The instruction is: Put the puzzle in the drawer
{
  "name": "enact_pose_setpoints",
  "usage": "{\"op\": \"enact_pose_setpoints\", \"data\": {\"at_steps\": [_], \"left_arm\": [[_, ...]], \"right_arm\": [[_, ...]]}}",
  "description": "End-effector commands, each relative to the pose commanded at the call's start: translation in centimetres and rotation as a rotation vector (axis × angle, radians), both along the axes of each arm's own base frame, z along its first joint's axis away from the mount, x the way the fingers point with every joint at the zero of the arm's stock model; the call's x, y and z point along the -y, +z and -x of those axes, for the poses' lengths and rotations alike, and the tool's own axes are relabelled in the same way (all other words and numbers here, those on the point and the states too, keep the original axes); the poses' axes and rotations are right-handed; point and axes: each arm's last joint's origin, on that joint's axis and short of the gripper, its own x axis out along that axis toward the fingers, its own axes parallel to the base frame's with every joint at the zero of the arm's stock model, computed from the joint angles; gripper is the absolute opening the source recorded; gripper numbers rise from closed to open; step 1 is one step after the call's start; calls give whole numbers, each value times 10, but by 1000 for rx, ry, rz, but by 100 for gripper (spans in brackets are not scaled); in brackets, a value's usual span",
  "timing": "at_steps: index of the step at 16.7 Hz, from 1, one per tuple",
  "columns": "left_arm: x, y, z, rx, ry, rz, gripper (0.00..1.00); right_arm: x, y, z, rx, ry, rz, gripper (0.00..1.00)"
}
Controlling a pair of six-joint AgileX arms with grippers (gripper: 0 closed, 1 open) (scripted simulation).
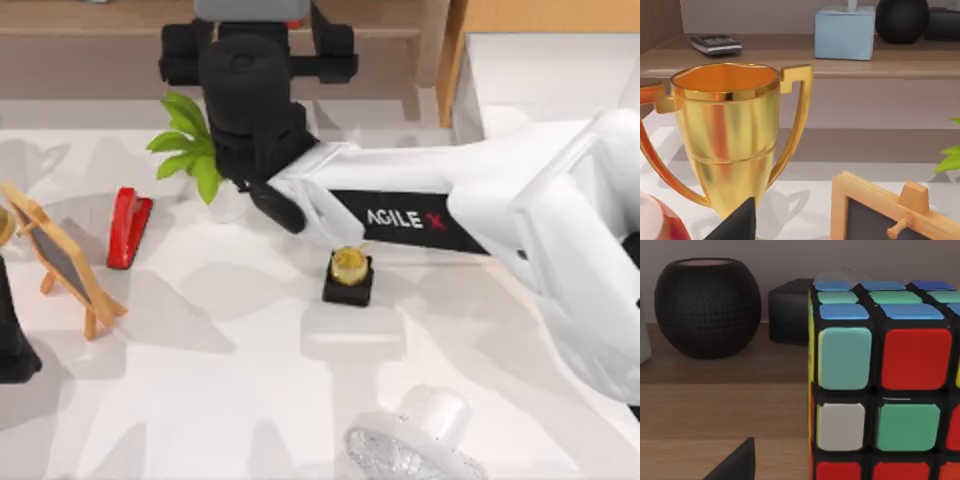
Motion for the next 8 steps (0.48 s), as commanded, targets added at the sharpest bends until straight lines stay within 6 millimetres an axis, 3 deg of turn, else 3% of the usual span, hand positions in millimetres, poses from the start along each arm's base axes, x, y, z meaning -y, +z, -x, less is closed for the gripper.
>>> {"op": "enact_pose_setpoints", "data": {"at_steps": [5, 8], "left_arm": [[0, 0, 0, 0, 0, 0, 100], [0, 0, 0, 0, 0, 0, 100]], "right_arm": [[1, 1, -33, 1, 0, -1, 100], [2, 0, -41, 0, 0, 0, 100]]}}
